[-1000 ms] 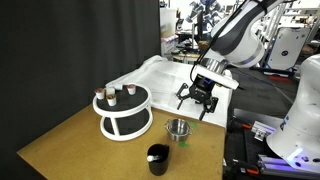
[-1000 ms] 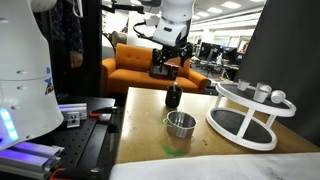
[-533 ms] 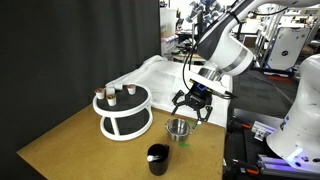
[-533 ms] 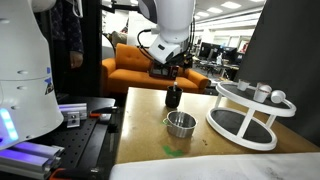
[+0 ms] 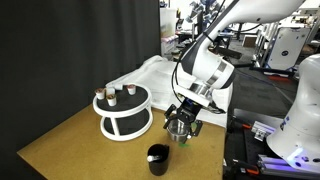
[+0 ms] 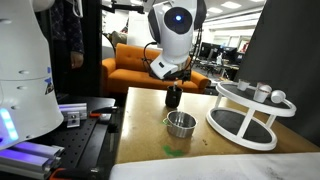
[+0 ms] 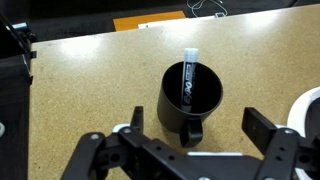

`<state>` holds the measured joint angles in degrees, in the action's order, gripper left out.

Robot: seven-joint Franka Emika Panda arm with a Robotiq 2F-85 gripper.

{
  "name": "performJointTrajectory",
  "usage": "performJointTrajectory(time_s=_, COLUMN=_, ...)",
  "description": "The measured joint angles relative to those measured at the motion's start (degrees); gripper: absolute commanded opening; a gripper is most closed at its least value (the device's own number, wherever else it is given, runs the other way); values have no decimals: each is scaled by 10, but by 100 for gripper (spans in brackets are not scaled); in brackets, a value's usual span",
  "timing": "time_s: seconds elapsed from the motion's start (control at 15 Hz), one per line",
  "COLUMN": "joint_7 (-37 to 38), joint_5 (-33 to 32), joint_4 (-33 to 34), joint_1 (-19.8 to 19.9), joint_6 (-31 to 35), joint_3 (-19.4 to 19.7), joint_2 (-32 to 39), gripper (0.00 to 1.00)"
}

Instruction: Put the marker on the table

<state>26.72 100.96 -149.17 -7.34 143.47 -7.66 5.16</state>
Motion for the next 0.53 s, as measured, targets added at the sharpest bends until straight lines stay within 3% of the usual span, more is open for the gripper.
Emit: performJointTrajectory(time_s=0.53, joint_7=-8, joint_5=44, joint_4=74, joint_1=-24, joint_6=-10, joint_3=-4, joint_2=95, gripper=100)
